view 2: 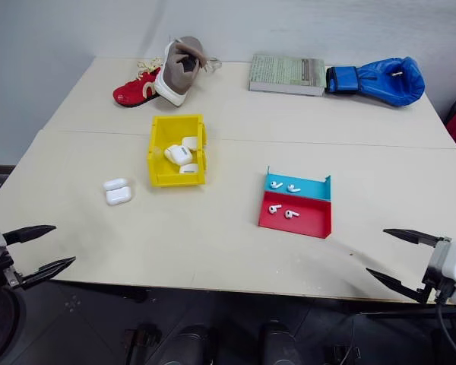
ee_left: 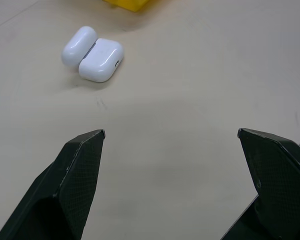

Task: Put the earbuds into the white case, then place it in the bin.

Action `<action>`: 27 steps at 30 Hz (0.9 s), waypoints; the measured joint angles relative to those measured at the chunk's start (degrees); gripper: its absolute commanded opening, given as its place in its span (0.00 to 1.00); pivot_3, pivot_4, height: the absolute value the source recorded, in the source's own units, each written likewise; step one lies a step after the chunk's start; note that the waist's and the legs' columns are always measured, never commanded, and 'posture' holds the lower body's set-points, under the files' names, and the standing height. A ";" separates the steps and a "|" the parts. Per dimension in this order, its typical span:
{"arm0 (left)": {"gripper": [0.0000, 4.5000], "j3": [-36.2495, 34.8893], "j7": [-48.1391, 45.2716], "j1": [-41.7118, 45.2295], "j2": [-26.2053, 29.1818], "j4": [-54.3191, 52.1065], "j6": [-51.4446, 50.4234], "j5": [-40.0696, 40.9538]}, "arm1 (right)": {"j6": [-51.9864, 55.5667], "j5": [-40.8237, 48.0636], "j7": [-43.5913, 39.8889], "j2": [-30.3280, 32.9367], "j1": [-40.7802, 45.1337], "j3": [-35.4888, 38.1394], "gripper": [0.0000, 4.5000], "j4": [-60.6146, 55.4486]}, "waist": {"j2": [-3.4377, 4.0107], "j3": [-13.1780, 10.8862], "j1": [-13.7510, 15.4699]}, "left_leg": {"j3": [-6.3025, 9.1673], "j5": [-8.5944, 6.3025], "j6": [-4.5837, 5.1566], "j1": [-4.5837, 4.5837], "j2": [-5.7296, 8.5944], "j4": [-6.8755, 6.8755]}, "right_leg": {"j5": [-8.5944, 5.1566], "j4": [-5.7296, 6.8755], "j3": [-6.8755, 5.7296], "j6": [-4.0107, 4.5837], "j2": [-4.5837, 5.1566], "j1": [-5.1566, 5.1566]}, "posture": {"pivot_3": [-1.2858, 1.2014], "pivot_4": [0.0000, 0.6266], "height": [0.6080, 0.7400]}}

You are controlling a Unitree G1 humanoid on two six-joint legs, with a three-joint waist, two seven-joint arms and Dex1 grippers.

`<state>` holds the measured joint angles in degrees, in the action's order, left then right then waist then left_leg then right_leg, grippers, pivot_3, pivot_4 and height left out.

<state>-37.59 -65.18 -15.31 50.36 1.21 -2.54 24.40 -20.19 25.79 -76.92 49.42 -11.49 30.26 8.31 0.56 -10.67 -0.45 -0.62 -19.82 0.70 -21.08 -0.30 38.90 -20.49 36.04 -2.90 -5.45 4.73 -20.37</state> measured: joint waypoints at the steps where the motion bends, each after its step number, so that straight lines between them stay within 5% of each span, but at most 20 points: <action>1: 0.99 0.00 -0.12 -0.01 0.00 -0.01 0.13 0.04 | -0.18 -0.01 -0.03 0.00 0.07 -0.29 1.00 0.07 | 0.00 0.00 0.03 | 0.01 0.00 0.00 0.00 0.00 0.00 | 0.00 0.00 0.00 0.00 0.00 -0.01 | 0.52 0.24 1.00; 10: 0.99 -1.66 0.69 -0.26 -0.73 -0.23 -1.77 2.78 | -2.37 2.39 -1.79 -1.93 3.58 -2.82 1.00 1.00 | -0.01 0.00 0.17 | 0.02 0.00 0.00 -0.01 0.00 0.01 | 0.00 0.03 -0.03 0.00 -0.01 -0.01 | 0.52 0.24 1.00; 14: 0.99 -3.57 3.63 -3.91 1.16 -1.47 -12.58 4.46 | -1.11 6.94 -2.00 -5.16 5.69 -3.73 1.00 -1.63 | 0.01 -0.01 -0.29 | 0.02 0.00 0.00 0.00 -0.02 0.01 | 0.00 0.12 -0.03 0.00 -0.01 -0.02 | 0.52 0.24 1.00; 19: 0.99 -13.43 21.15 -4.92 -4.79 -2.84 -24.32 4.47 | 2.19 14.11 -0.86 -11.86 7.62 -6.53 1.00 -10.26 | -0.04 0.01 -0.84 | 0.06 -0.01 -0.04 0.00 -0.09 0.02 | 0.00 0.43 -0.02 0.00 -0.06 -0.03 | 0.52 0.24 1.00; 27: 0.99 -18.00 36.76 -10.80 -10.36 -16.59 -41.59 3.44 | 1.25 14.85 -1.18 -16.66 12.27 -11.38 1.00 -14.10 | -0.40 0.20 -0.72 | 0.20 -0.06 -0.06 0.02 -0.04 0.11 | -0.03 0.37 0.02 0.05 -0.01 -0.02 | 0.52 0.24 1.00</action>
<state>-55.59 -28.42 -26.11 40.00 -15.37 -44.14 27.83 -18.94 40.64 -78.10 32.76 0.78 18.88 -5.79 0.16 -10.47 -1.17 -0.42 -19.89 0.64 -21.06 -0.34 39.01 -20.52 36.41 -2.87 -5.40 4.72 -20.39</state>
